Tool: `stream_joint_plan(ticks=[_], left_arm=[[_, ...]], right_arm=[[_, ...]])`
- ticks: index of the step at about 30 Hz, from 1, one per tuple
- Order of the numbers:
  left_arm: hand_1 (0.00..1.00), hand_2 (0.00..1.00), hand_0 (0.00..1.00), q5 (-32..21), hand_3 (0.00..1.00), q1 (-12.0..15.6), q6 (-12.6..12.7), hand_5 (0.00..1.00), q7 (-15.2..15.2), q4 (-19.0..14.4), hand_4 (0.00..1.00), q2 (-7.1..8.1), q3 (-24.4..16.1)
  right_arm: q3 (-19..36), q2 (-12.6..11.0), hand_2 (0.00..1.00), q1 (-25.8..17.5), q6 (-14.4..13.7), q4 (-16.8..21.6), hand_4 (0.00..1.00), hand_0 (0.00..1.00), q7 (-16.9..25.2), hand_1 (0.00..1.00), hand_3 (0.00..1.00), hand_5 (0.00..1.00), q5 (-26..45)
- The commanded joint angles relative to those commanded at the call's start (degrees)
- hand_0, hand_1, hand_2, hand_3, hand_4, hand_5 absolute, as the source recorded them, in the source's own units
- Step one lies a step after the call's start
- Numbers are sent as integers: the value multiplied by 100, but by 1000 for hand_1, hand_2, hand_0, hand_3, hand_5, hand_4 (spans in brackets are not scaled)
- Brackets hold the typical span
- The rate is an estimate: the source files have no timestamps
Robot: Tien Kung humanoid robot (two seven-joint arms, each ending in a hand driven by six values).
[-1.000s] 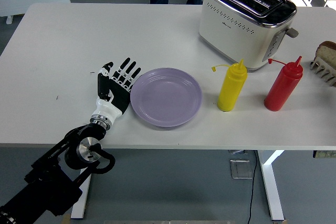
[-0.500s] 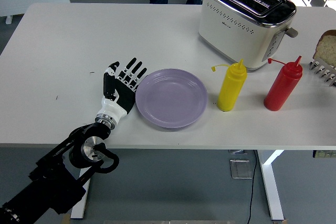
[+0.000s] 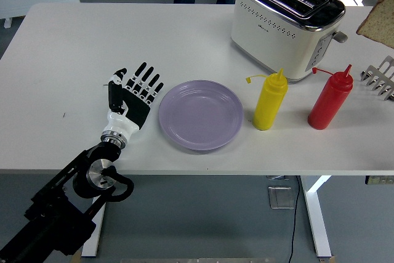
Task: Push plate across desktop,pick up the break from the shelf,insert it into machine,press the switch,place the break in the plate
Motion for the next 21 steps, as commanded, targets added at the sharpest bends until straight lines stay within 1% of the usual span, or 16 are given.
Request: stream_joint_plan(ticks=[3, 5, 10, 11, 12, 13, 15, 16, 19, 21], left_arm=[[882, 879, 874, 77, 779, 215, 17, 998, 0, -411, 536, 96, -366], [881, 877, 873, 92, 778, 451, 14, 998, -2, -731, 537, 158, -700], [880, 876, 871, 37, 778, 795, 19, 998, -38, -1229, 537, 141, -1337], [880, 876, 871, 36, 778, 810, 19, 998, -39, -1254, 537, 141, -1369], [880, 876, 871, 44, 778, 891, 17, 998, -30, -1355, 537, 153, -1468], [880, 876, 871, 59, 778, 1029, 11, 998, -26, -1512, 537, 157, -1629], [880, 876, 871, 55, 778, 1135, 0, 998, -26, -1624, 537, 146, -1766], [878, 876, 871, 51, 778, 1218, -10, 998, -23, -1695, 536, 129, -1888], [878, 876, 871, 57, 778, 1365, -27, 998, -16, -1804, 536, 110, -2125], [878, 876, 871, 69, 778, 1465, -33, 998, -13, -1854, 536, 112, -2272]], right_arm=[[-1, -53, 444, 78, 0, 237, 252, 408, -71, 415, 506, 12, 8], [-38, -91, 442, 189, 0, 405, 238, 403, -93, 412, 505, 20, 81], [-199, -133, 441, 428, 0, 560, 230, 404, -162, 411, 505, 17, 239], [-209, -134, 441, 442, 0, 564, 230, 404, -167, 411, 505, 17, 246], [-286, -130, 441, 532, 0, 575, 230, 404, -189, 411, 505, 17, 293], [-428, -112, 441, 697, 0, 570, 230, 404, -242, 411, 505, 17, 314], [-547, -86, 441, 844, 0, 545, 230, 404, -269, 411, 505, 17, 342], [-650, -45, 441, 994, 0, 503, 225, 400, -288, 410, 503, 20, 384], [-864, 59, 441, 1325, 0, 380, 225, 400, -299, 410, 503, 20, 470], [-1058, 163, 441, 1582, 0, 216, 225, 400, -328, 410, 503, 20, 536]])
